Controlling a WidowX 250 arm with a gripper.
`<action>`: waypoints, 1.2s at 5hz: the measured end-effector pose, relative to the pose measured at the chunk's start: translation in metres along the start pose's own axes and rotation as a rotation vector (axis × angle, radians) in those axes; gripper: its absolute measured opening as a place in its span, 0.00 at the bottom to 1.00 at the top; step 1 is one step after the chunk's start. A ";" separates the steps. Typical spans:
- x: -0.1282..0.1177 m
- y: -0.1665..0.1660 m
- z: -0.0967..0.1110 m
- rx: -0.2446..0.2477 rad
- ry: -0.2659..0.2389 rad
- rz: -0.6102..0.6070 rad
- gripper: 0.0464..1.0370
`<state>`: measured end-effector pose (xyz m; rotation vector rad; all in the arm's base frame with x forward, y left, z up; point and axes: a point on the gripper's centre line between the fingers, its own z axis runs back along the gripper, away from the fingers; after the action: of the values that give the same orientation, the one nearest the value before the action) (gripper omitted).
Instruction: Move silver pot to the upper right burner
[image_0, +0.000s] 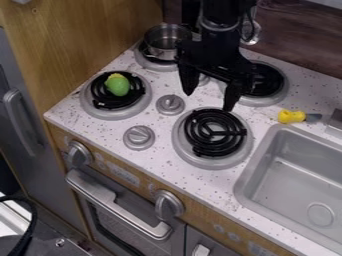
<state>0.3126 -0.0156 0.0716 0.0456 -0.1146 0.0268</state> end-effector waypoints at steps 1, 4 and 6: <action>-0.005 -0.001 -0.009 0.000 0.034 0.001 0.96; 0.072 0.073 -0.081 -0.011 -0.184 0.101 0.96; 0.137 0.118 -0.082 0.071 -0.403 0.022 0.96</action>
<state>0.4546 0.1094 0.0113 0.1205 -0.5171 0.0433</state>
